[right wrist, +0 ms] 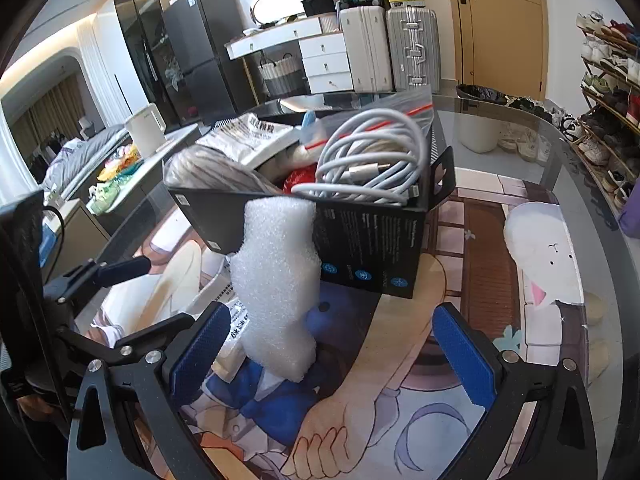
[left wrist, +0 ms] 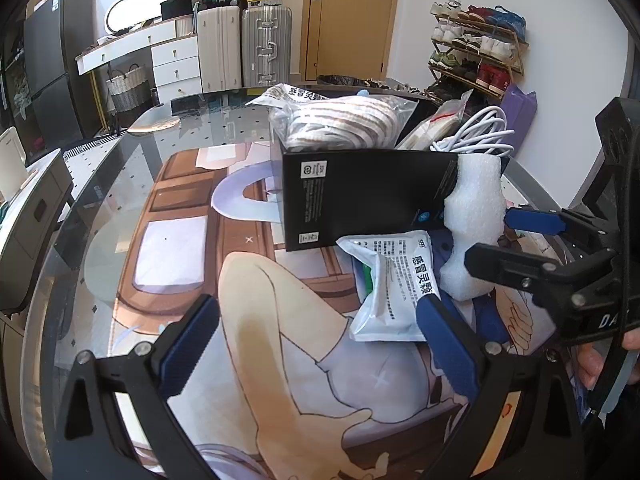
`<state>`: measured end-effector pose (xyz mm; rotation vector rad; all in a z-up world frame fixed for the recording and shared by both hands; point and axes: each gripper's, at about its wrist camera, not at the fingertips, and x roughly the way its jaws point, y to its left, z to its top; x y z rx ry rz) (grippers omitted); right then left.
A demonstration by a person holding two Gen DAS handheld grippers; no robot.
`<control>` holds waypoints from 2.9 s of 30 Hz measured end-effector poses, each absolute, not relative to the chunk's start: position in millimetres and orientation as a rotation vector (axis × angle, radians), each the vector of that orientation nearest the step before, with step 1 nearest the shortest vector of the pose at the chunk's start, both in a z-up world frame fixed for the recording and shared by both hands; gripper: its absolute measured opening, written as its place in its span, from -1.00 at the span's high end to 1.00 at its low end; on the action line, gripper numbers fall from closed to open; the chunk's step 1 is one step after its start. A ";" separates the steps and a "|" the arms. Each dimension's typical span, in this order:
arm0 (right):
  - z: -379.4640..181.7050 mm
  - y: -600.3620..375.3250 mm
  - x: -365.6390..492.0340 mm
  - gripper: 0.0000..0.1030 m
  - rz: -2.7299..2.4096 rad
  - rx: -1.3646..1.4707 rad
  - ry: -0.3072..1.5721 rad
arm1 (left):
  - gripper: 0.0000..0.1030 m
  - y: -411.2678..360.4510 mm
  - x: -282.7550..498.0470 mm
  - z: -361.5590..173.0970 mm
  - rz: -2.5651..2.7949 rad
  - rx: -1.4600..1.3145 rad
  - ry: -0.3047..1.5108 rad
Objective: Organize soft objects
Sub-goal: 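Grasp the white foam block with the right tool, then grasp the second white medicine packet with the left tool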
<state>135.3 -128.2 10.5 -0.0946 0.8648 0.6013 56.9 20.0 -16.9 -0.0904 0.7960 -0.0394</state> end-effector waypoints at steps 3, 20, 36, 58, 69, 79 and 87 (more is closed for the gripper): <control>7.2 -126.1 136.3 -0.99 0.597 -0.101 0.874 | -0.93 20.1 57.3 -17.2 -0.039 -0.091 0.798; -3.2 -166.1 141.4 -0.99 0.520 -0.043 0.883 | -0.93 20.0 57.4 -18.4 -0.039 -0.089 0.801; 4.3 -149.8 140.6 -0.56 0.600 -0.028 0.877 | -0.93 19.7 57.5 -19.3 -0.039 -0.089 0.803; 17.4 -146.0 120.1 0.22 0.693 -0.066 0.791 | -0.93 17.9 57.2 -21.9 -0.031 -0.086 0.803; 27.9 -165.6 106.1 0.22 0.707 -0.046 0.749 | -0.93 3.4 61.5 -19.7 -0.058 -0.059 0.817; 32.3 -178.6 98.3 0.22 0.704 -0.033 0.737 | -0.86 -19.0 72.3 -23.3 -0.129 -0.020 0.881; 35.8 -176.8 95.9 0.22 0.705 -0.036 0.731 | -0.15 -25.7 73.2 -18.0 -0.167 -0.002 0.872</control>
